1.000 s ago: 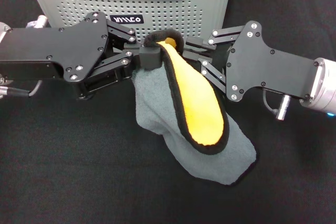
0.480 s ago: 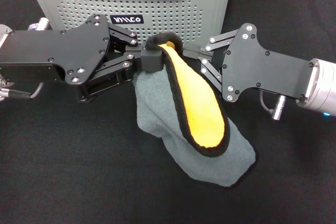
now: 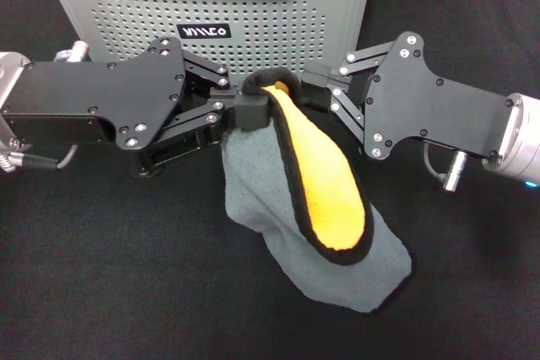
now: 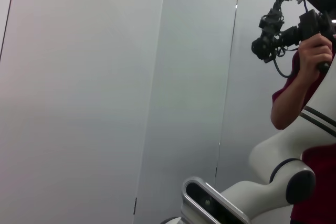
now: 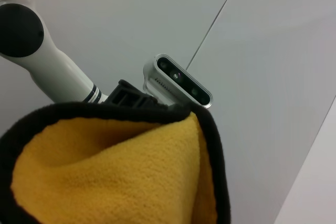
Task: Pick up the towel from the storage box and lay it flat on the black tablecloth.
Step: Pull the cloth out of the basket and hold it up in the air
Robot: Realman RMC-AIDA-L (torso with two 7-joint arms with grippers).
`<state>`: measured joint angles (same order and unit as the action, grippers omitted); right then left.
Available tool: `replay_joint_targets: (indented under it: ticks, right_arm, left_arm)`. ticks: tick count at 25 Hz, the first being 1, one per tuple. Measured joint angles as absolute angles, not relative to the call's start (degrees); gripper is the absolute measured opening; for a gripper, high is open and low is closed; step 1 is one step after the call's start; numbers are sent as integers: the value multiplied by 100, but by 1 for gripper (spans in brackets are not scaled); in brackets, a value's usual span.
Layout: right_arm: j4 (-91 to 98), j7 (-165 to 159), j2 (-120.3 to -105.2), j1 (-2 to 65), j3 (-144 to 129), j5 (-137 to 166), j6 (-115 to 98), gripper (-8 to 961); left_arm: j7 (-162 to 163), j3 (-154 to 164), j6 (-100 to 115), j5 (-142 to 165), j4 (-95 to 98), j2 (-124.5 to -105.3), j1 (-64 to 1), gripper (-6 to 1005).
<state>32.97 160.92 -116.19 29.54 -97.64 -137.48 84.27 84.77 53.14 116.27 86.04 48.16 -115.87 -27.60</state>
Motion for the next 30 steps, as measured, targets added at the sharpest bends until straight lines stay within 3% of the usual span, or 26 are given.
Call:
replay_joint_targets:
  ticks: [15, 30]
  right_arm:
    - [3425, 16369, -11618, 2329, -9758, -13850, 8502, 97]
    - [3325, 16454, -11619, 2746, -9970, -13977, 8200, 405]
  left_arm:
    - [8500, 5275, 11628, 8432, 4813, -11570, -2754, 37]
    - [8507, 5309, 11628, 8427, 4797, -11603, -2832, 38]
